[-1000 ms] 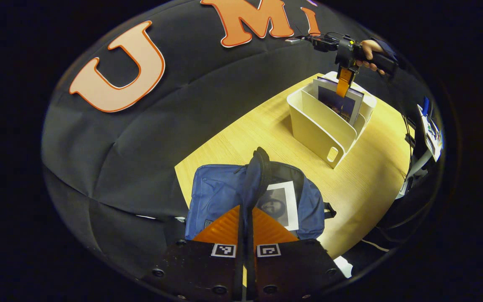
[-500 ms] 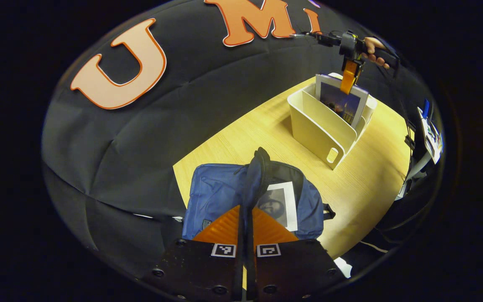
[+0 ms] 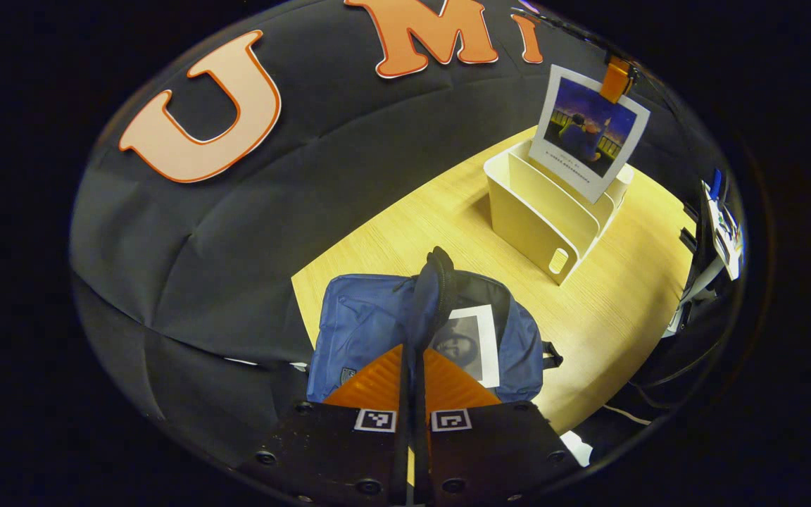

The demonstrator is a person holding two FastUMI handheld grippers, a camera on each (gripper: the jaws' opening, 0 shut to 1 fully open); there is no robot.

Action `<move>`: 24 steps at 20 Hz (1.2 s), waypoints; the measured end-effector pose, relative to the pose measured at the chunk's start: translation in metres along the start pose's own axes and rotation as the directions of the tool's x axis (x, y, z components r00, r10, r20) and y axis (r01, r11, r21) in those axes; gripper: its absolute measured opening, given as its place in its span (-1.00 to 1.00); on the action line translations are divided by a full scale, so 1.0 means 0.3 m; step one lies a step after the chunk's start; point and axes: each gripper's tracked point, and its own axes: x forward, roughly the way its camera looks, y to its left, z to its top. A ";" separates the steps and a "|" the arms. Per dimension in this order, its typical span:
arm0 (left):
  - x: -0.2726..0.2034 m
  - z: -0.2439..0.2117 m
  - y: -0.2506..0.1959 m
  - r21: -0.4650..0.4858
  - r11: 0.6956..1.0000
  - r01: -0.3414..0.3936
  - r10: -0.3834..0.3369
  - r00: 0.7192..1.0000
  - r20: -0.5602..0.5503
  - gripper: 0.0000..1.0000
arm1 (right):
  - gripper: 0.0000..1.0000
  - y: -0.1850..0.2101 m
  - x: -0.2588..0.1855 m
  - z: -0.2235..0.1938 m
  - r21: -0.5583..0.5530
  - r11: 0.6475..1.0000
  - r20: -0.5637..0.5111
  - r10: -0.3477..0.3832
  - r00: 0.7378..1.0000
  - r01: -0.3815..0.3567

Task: Open the schoolbag, grab two books from the bookshelf and put them into the schoolbag.

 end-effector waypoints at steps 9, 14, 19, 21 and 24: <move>0.008 0.005 -0.014 -0.013 1.000 0.004 -0.004 1.000 -0.014 -0.92 | -0.50 0.180 -0.023 -0.156 0.143 0.946 0.055 0.285 0.957 -0.290; 0.009 0.020 -0.014 -0.023 1.000 -0.004 0.003 1.000 -0.020 -0.92 | -0.51 0.391 0.083 -0.267 0.168 0.894 0.015 0.419 0.908 -0.415; 0.007 0.013 -0.042 -0.047 0.999 0.009 -0.010 1.000 -0.020 -0.92 | -0.51 0.576 0.187 -0.371 0.213 0.837 -0.026 0.521 0.853 -0.504; 0.006 0.013 -0.054 -0.045 0.999 0.014 -0.015 1.000 -0.018 -0.92 | -0.51 0.643 0.261 -0.397 0.275 0.825 -0.038 0.522 0.852 -0.493; 0.008 0.014 -0.049 -0.055 0.998 0.004 -0.005 1.000 -0.019 -0.92 | -0.53 0.689 0.343 -0.419 0.328 0.811 -0.027 0.520 0.853 -0.484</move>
